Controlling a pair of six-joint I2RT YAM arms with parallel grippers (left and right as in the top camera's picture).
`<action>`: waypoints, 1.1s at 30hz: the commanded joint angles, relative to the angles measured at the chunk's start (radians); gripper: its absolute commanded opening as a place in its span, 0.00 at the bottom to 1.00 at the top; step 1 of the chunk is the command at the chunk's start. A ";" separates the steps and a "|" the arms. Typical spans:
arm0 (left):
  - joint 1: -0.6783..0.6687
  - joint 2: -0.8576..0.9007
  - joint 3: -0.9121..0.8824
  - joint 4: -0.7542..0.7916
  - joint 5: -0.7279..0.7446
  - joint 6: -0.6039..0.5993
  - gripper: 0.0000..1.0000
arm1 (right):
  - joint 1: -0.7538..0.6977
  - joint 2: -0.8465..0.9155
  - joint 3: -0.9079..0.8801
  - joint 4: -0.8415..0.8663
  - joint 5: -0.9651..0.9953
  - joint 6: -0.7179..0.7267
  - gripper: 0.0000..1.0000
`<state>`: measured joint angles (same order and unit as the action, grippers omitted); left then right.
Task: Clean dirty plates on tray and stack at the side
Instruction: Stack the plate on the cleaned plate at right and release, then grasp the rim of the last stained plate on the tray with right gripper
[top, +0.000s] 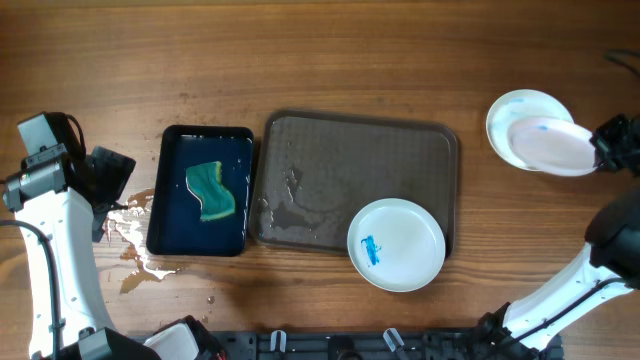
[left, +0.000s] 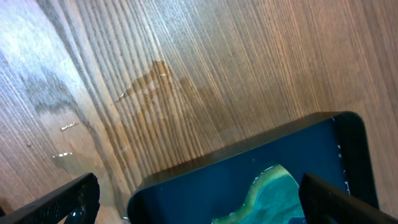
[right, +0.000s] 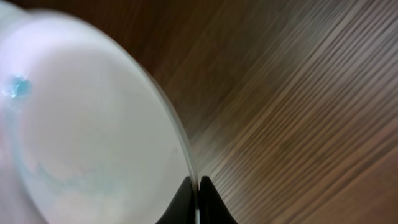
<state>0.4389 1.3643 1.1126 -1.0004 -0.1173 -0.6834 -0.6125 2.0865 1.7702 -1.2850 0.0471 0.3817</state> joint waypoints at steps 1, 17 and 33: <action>0.004 0.007 0.002 0.002 0.021 -0.013 1.00 | 0.051 -0.016 -0.096 0.076 -0.071 0.012 0.05; -0.171 0.054 0.002 0.026 0.039 0.069 0.93 | 0.302 -0.290 -0.062 0.077 -0.277 -0.151 0.33; -0.431 0.320 0.002 0.066 0.043 0.077 0.99 | 0.705 -0.408 -0.851 0.216 -0.256 0.040 0.36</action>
<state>0.0135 1.6741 1.1133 -0.9451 -0.0765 -0.6216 0.0696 1.6787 1.0332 -1.1248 -0.1947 0.3710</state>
